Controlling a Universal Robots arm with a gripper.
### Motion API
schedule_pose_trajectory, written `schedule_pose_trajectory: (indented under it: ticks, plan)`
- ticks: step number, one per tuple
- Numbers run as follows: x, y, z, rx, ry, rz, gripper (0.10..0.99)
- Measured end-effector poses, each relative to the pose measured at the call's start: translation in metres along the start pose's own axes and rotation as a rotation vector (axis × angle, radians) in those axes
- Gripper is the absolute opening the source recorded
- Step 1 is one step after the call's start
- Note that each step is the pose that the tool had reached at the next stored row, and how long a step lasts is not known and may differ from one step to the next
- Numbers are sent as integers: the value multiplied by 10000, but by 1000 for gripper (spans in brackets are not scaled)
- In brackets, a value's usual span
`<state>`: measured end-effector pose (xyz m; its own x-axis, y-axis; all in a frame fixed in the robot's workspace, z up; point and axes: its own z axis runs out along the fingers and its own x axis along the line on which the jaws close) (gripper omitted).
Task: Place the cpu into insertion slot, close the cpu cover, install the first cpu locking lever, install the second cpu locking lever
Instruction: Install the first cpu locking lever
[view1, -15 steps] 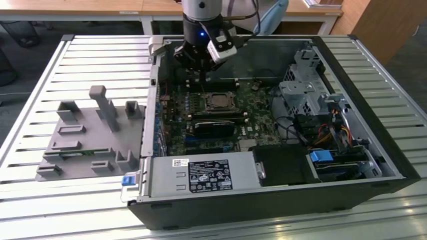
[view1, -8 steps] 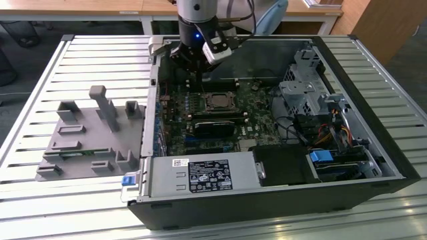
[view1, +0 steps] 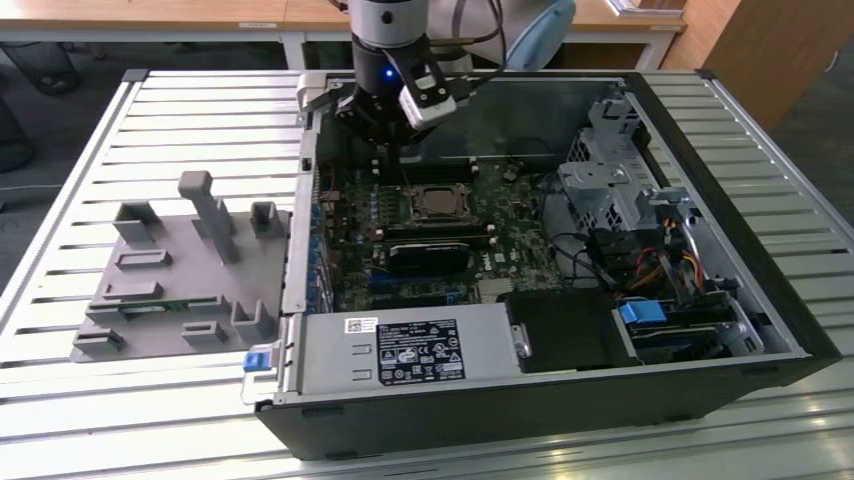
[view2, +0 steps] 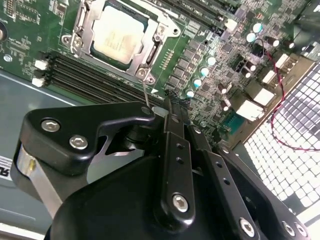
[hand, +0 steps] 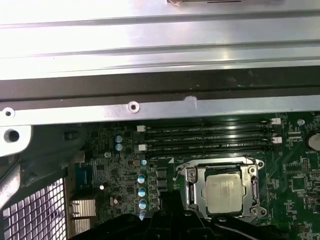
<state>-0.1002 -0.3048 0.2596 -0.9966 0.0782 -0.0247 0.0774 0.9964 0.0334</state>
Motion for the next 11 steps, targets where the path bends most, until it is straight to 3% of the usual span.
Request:
schedule_pose_trajectory:
  ticks: [11]
  plan:
    - [62, 98, 46, -55, 4, 0, 106]
